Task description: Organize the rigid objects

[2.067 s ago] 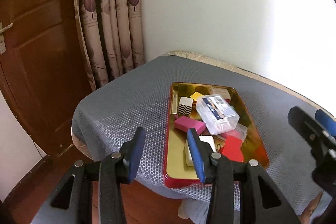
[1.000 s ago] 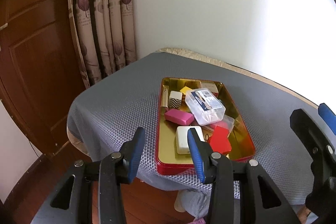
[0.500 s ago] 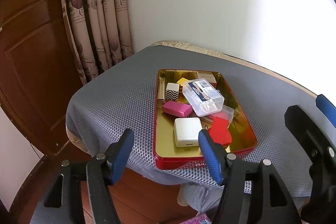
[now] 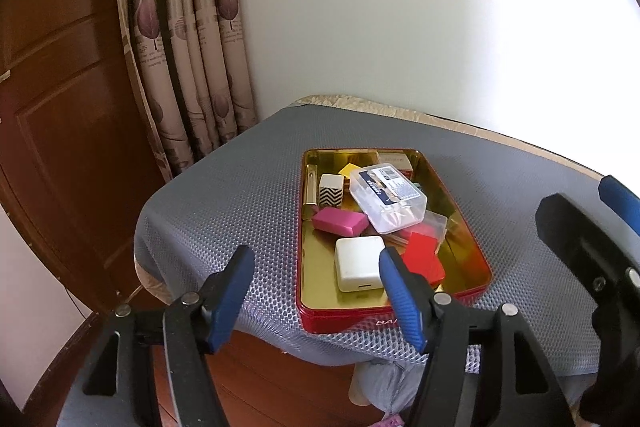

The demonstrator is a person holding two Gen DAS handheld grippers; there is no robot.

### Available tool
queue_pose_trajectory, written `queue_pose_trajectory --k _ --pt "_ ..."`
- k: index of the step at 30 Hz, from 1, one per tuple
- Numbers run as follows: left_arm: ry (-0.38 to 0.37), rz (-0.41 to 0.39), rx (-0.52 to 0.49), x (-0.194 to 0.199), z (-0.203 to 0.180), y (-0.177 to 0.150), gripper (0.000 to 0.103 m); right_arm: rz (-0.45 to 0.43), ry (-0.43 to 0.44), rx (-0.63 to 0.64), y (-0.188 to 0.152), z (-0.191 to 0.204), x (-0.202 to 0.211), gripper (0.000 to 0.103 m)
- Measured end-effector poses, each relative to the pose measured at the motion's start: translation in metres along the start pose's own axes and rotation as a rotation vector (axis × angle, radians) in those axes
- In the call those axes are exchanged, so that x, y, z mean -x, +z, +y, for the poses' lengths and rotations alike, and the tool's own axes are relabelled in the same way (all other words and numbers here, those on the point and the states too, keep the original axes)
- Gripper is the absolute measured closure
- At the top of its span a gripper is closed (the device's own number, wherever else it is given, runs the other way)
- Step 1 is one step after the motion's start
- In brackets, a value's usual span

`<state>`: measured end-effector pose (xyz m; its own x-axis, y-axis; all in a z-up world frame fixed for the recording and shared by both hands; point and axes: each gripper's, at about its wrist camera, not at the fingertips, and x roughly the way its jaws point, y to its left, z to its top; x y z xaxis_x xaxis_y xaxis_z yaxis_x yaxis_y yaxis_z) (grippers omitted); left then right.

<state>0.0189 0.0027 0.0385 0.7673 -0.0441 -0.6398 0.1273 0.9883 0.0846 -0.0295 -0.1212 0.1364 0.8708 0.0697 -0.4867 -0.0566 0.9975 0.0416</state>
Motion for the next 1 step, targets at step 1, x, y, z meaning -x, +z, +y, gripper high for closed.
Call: queue_pose_trajectory --k 1 --pt "-0.004 0.001 -0.001 0.0005 -0.0002 0.0002 0.037 0.000 0.000 -0.002 0.0000 -0.0006 0.0003 0.000"
